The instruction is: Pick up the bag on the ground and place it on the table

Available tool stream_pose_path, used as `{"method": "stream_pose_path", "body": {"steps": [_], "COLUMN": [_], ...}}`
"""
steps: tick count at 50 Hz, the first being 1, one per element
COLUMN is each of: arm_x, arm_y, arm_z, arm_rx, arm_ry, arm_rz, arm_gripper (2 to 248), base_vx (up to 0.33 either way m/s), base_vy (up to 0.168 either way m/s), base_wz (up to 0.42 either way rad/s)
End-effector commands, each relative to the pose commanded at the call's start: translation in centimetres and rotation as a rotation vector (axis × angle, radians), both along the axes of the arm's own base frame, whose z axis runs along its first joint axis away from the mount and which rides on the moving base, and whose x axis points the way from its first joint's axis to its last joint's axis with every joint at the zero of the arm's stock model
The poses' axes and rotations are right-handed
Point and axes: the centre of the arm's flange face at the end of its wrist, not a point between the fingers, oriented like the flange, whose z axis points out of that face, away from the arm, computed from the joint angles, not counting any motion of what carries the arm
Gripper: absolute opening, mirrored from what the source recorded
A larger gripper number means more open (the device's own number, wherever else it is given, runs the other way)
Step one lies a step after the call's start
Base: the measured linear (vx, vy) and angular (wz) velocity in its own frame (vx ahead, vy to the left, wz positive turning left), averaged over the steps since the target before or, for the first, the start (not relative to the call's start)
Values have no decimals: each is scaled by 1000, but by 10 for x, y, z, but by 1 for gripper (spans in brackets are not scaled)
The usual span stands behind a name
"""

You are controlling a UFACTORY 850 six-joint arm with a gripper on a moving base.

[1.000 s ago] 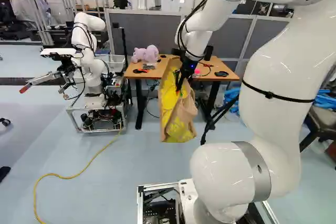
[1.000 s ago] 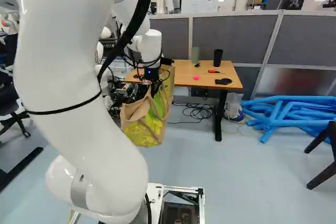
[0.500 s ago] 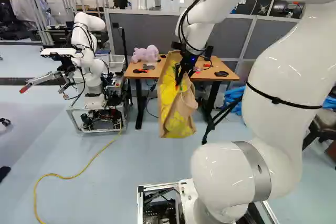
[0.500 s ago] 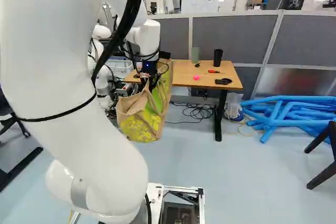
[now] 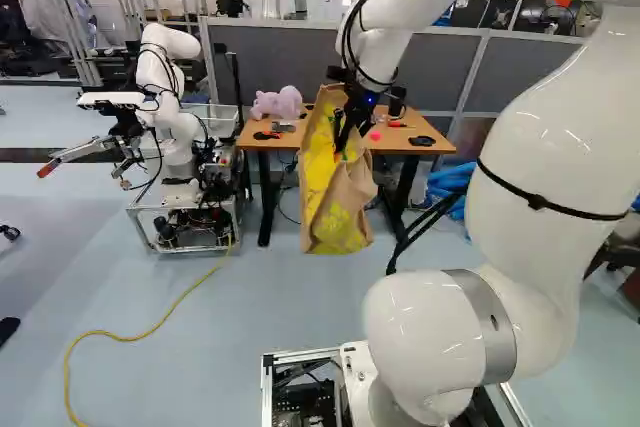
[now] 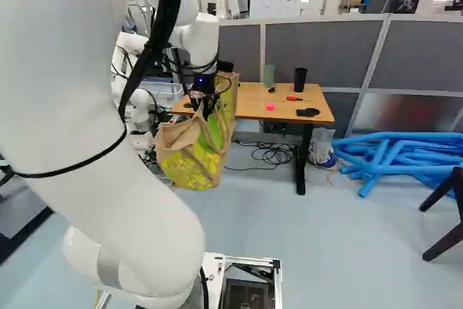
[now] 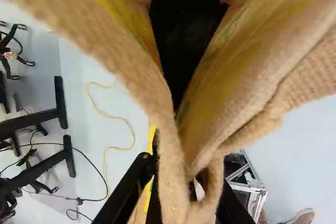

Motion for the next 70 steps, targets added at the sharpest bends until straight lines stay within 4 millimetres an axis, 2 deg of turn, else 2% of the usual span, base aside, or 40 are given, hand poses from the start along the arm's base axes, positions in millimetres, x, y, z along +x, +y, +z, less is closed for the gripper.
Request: {"method": "stream_pose_path", "body": {"steps": [70], "arm_x": [-12], "arm_y": [-11], "arm_z": [100], "arm_rx": [5], "arm_ry": [-134], "arm_rz": [-5], "arm_gripper": [21], "base_vx": [0], "base_vy": [0], "base_wz": [0]}}
